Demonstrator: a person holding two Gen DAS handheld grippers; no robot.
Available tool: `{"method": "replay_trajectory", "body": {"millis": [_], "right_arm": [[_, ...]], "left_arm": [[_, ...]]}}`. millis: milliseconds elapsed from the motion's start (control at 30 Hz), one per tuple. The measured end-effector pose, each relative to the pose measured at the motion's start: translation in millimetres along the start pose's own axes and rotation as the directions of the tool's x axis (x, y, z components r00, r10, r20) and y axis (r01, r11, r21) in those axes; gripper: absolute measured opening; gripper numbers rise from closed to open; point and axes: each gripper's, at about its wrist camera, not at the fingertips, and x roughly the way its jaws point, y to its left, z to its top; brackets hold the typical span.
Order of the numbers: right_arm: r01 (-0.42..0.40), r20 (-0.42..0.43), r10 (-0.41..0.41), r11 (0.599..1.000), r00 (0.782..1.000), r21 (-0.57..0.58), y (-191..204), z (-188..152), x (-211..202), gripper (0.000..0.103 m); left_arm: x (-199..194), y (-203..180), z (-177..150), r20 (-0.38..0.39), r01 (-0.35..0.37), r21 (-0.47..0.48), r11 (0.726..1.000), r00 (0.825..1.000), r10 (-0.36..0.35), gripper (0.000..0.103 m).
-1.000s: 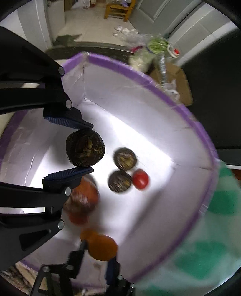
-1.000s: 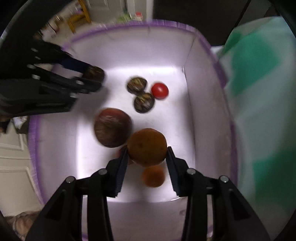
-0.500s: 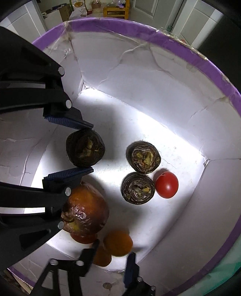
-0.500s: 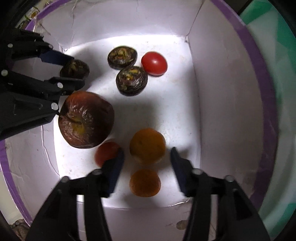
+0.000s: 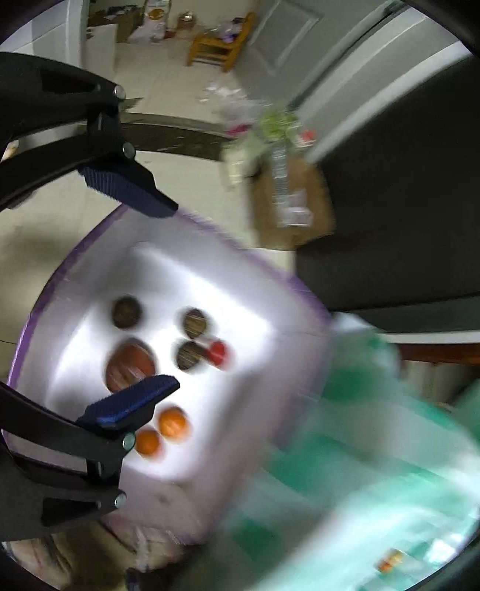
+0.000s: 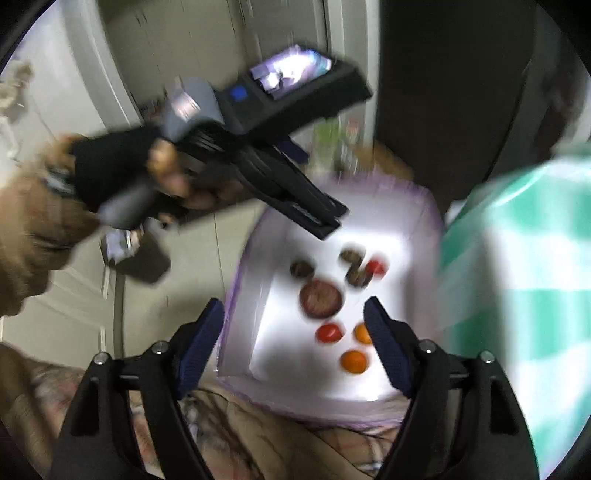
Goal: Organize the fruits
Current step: 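Move both open tools back over the last two fruits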
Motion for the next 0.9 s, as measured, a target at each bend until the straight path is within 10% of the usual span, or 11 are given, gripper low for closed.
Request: {"method": "replay_trajectory", "body": {"millis": [100,233,533,667,900], "right_arm": [[0.12,0.157,-0.13,0.99,0.979,0.071,-34,-16,-79,0.086],[0.286,0.198,-0.365,0.896,0.91,0.34,-120,-63,-152,0.088],[0.405,-0.025,-0.657,0.434,0.753,0.805,-316,-238,-225,0.088],[0.434,-0.123,-0.712,0.273,0.691,0.859,-371,-287,-233,0.088],[0.512,-0.225,-0.703,0.226,0.674,0.829,-437,-296,-223,0.088]], "left_arm": [[-54,-37,46,0.148,0.044,0.026,0.999,0.988,-0.047,0.088],[-100,-124,100,0.317,0.161,0.155,0.975,0.926,-0.203,0.088],[-33,-370,188,0.35,0.287,0.4,0.87,0.83,-0.435,0.088],[7,-439,233,0.279,0.348,0.383,0.856,0.839,-0.466,0.088],[47,-464,270,0.179,0.459,0.302,0.835,0.833,-0.523,0.088]]}}
